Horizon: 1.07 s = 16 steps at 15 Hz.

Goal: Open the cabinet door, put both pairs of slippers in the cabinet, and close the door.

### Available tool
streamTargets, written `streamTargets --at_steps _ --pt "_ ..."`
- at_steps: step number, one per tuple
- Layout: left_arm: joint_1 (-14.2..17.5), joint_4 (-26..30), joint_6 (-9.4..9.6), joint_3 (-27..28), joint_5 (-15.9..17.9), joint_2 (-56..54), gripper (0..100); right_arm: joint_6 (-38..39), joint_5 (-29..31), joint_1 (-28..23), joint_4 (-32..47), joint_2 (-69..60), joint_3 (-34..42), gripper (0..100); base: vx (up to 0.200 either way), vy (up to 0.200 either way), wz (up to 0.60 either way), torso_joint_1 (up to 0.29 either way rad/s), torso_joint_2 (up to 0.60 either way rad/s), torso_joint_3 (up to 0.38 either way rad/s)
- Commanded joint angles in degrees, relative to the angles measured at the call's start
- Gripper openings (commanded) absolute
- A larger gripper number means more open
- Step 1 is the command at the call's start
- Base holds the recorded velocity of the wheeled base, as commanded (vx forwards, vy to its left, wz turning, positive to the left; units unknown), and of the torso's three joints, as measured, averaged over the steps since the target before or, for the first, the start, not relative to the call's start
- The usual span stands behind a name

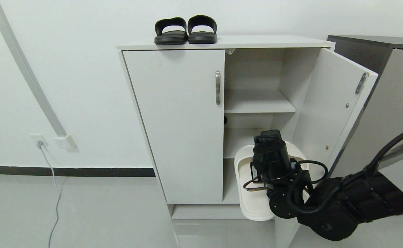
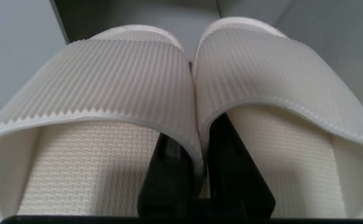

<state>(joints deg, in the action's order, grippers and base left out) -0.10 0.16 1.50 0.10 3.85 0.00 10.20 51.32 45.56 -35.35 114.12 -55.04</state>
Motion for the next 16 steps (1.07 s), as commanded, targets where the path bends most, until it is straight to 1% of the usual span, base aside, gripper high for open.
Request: streamTargets --at_steps 1,4,7,9,16 --pt "0.0 0.0 -0.01 0.0 0.0 0.1 0 0.0 0.4 0.1 -0.1 -2.1 2.2 0 0.000 0.000 0.00 0.000 0.00 0.000" --pt "-0.1 0.0 -0.01 0.0 -0.1 0.1 0 0.0 0.4 0.0 -0.5 -3.8 5.5 0 0.000 0.000 0.00 0.000 0.00 0.000" --pt "0.0 0.0 -0.01 0.0 0.0 0.1 0 0.0 0.4 -1.6 -0.7 -5.3 8.5 0 0.000 0.000 0.00 0.000 0.00 0.000" --pt "0.0 0.0 -0.01 0.0 -0.1 0.1 0 0.1 0.4 -2.7 -0.7 -6.5 9.9 0 0.000 0.000 0.00 0.000 0.00 0.000" --pt "0.0 0.0 -0.01 0.0 -0.1 0.1 0 0.0 0.4 -2.8 -0.7 -9.1 12.7 0 0.000 0.000 0.00 0.000 0.00 0.000"
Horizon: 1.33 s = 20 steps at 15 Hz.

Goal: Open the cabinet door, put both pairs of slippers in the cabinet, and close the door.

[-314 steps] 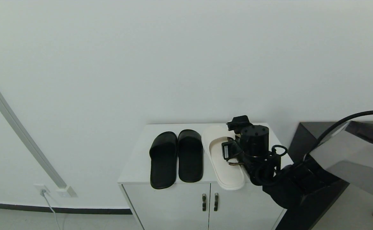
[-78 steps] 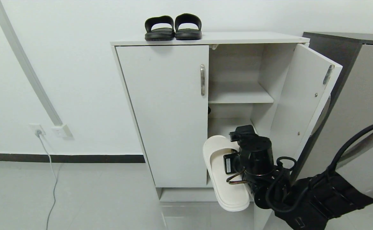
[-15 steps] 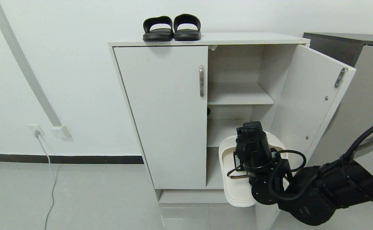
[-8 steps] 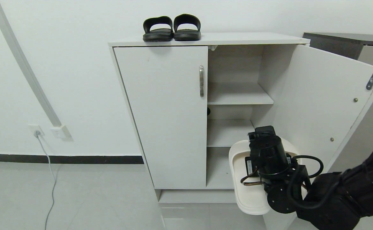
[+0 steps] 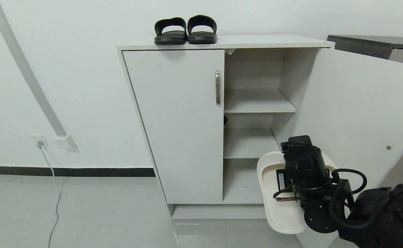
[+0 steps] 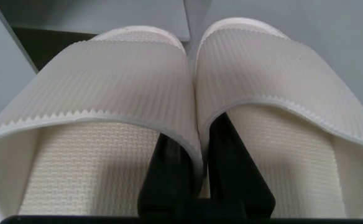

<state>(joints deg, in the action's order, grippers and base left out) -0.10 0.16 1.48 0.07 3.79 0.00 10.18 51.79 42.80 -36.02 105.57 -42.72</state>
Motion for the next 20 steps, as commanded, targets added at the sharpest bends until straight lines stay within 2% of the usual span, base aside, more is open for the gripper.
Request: streamTargets --at_steps 1,3,6,7,10,15,20 --pt "0.0 0.0 0.02 0.0 0.0 0.1 0 0.0 0.0 0.0 0.0 -0.8 0.4 0 0.000 0.000 0.00 0.000 0.00 0.000" --pt "-0.1 0.0 0.02 0.0 0.0 0.1 0 -0.2 -0.9 0.6 -0.6 -1.1 -0.4 0 0.000 0.000 0.00 0.000 0.00 0.000" --pt "0.0 0.0 0.02 0.0 0.1 0.1 0 -0.4 -10.7 3.3 -6.4 2.3 -4.5 0 0.000 0.000 0.00 0.000 0.00 0.000" --pt "0.0 0.0 0.02 0.0 0.0 0.1 0 -0.3 -12.1 3.3 -8.0 5.3 -7.1 0 0.000 0.000 0.00 0.000 0.00 0.000" --pt "0.0 0.0 0.11 0.0 0.0 0.1 0 0.0 -12.4 2.8 -10.1 12.4 -13.3 0 0.000 0.000 0.00 0.000 0.00 0.000" --pt "0.0 0.0 0.11 -0.1 0.1 0.1 0 0.3 -12.3 2.3 -10.6 14.6 -14.2 0 0.000 0.000 0.00 0.000 0.00 0.000" --pt "0.0 0.0 0.11 0.0 0.1 0.1 0 0.3 -12.0 2.0 -10.6 14.6 -14.1 0 0.000 -0.200 0.00 0.004 0.00 0.003"
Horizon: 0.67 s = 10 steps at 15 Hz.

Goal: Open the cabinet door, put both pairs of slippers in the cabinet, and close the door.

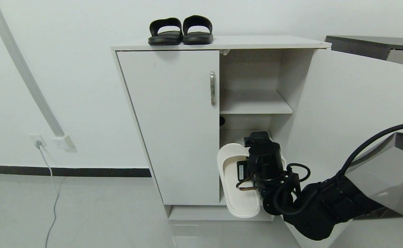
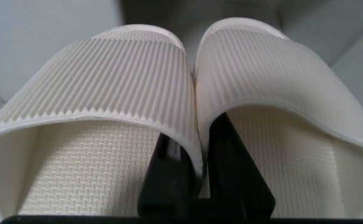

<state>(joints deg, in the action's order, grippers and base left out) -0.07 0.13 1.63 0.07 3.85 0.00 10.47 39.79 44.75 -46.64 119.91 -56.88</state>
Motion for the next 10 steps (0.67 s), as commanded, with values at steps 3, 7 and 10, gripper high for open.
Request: streamTargets --at_steps 3,7,10 --pt "0.0 0.0 -0.05 0.0 -0.1 0.1 0 0.1 -0.1 0.2 -0.1 0.4 0.1 0 0.000 -0.067 0.00 -0.001 0.00 0.004" --pt "0.0 0.0 0.04 0.0 -0.1 0.1 0 0.7 -0.5 0.8 -3.8 7.1 -2.1 0 0.000 0.000 0.00 0.000 0.00 0.000" --pt "0.0 0.0 0.04 -0.1 0.0 0.1 0 0.7 -1.8 0.0 -4.2 11.4 -5.9 0 0.000 0.000 0.00 0.000 0.00 0.000"
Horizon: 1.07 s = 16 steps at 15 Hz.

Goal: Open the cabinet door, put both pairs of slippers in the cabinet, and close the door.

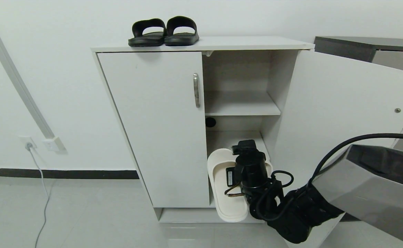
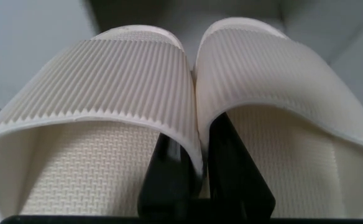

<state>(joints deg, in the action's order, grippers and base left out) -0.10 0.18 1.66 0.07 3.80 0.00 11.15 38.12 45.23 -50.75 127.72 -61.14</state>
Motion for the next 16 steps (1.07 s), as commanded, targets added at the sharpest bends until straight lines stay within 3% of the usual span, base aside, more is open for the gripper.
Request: streamTargets --at_steps 1,7,13,16 --pt "0.0 0.0 0.01 0.0 0.1 0.1 0 0.0 -0.3 -0.7 -0.1 4.6 -2.7 0 0.000 0.000 0.00 0.000 0.00 0.000" --pt "0.0 0.0 0.01 0.0 0.1 0.1 0 -0.1 -0.3 -2.8 0.0 6.9 -5.1 0 0.000 0.000 0.00 0.000 0.00 -0.014" --pt "-0.1 0.0 0.01 0.0 0.1 0.1 0 -0.1 0.3 -2.8 -0.7 7.9 -6.0 0 0.000 0.000 0.00 0.003 0.00 -0.177" --pt "0.0 0.0 0.01 0.0 0.0 0.1 0 -4.7 0.6 -3.0 -11.1 11.7 -5.6 0 0.000 0.000 0.00 0.002 0.00 -0.163"
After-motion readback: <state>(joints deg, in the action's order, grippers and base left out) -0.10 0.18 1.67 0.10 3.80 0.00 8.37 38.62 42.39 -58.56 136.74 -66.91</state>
